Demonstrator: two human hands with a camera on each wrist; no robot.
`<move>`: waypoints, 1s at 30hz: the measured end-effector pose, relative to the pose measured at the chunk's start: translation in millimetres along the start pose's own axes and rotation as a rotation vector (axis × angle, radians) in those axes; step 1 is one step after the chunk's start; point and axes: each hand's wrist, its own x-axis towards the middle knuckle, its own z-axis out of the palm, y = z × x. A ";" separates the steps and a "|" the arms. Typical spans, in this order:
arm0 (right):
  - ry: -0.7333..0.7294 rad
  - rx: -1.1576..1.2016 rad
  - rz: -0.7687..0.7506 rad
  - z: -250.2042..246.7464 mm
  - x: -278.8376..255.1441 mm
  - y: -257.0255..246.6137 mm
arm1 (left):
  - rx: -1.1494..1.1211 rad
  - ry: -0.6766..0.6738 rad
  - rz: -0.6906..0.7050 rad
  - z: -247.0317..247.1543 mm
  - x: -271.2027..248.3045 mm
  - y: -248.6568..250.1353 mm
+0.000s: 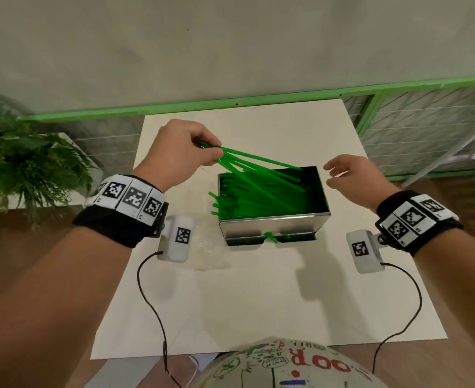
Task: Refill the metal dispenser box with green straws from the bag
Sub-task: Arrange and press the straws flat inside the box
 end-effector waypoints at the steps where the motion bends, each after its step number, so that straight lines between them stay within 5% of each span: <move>1: 0.004 0.000 0.002 -0.1 -3.2 3.2 | -0.042 0.003 -0.020 6.0 0.0 -8.0; 9: 0.013 0.002 -0.134 15.1 -29.9 -4.5 | -0.192 0.081 -0.154 51.3 -6.1 -45.8; 19: -0.156 -0.285 -0.532 82.6 -56.8 -44.8 | 0.210 -0.001 0.062 79.9 -9.1 -45.7; 26: -0.188 -0.406 -0.508 96.7 -58.7 -36.7 | 0.216 0.095 0.148 63.5 -15.9 -56.9; 30: -0.206 -0.422 -0.429 97.1 -56.2 -26.9 | 0.321 0.144 0.041 55.3 -20.5 -74.9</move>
